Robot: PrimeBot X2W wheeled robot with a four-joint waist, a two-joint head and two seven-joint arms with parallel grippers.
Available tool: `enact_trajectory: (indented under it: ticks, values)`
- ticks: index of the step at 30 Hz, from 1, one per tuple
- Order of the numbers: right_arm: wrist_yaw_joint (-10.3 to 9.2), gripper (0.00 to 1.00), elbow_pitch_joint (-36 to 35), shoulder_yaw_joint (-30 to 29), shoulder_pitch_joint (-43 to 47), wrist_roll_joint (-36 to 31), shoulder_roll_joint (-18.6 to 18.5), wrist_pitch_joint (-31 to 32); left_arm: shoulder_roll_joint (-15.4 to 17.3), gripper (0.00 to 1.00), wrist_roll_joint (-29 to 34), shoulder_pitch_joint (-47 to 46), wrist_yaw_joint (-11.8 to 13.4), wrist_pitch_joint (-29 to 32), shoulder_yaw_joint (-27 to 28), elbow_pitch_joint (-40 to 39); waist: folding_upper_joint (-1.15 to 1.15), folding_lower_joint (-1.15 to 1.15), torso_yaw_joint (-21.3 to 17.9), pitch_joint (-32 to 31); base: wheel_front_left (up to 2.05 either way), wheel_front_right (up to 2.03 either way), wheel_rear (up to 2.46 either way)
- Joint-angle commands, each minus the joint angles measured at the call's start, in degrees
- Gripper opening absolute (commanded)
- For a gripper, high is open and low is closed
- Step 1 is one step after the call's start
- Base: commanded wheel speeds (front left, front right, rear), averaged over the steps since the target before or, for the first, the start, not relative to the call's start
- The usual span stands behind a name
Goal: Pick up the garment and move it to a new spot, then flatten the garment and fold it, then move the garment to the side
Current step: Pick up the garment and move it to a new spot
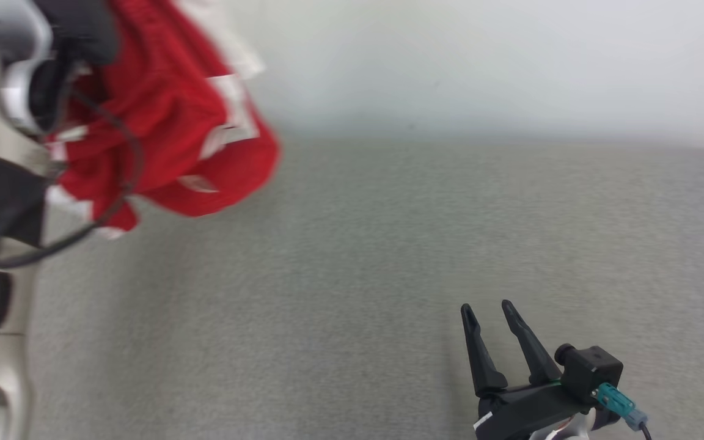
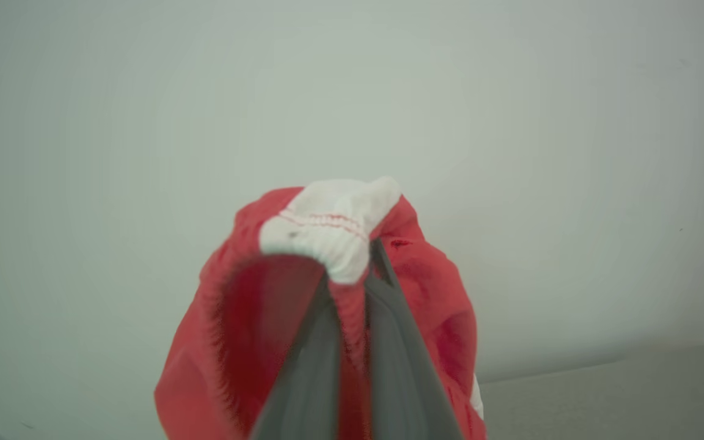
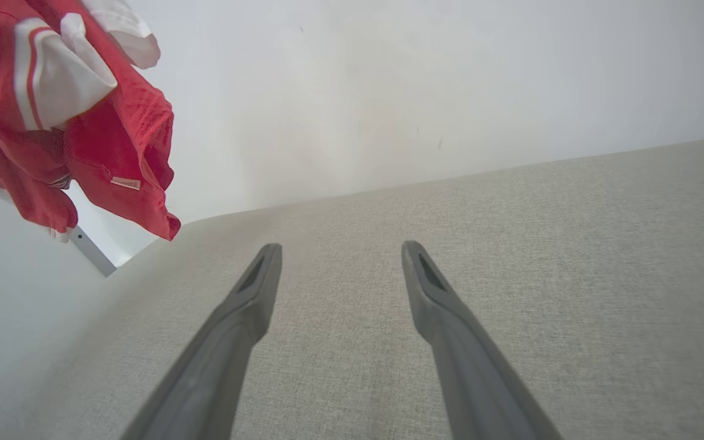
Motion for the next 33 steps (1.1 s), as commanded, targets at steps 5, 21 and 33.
enact_trajectory:
  ticks: [5, 21, 33]
  values:
    - [-0.12, 1.00, -0.41, -0.10, 0.87, -0.59, 0.16, 0.61, -2.26, 0.00, -1.73, 3.29, -0.35, 2.24, -3.80, -10.22, 0.01, 0.02, -8.26, -3.10, 0.00, 0.00, 0.00]
    - [-0.12, 1.00, -3.96, -1.13, 1.54, -1.53, 0.16, 2.67, -6.90, 0.00, -2.16, 25.40, 1.72, 2.78, -14.44, -20.81, 0.01, 0.02, -18.65, 0.74, 0.00, 0.00, 0.00]
    - [-0.12, 1.00, -4.94, -0.96, 0.82, -1.44, 0.17, 3.19, -12.16, 0.44, -1.72, 33.04, 1.32, 0.57, -21.55, -9.10, 0.01, 0.02, -16.08, 2.67, 0.00, 0.00, 0.00]
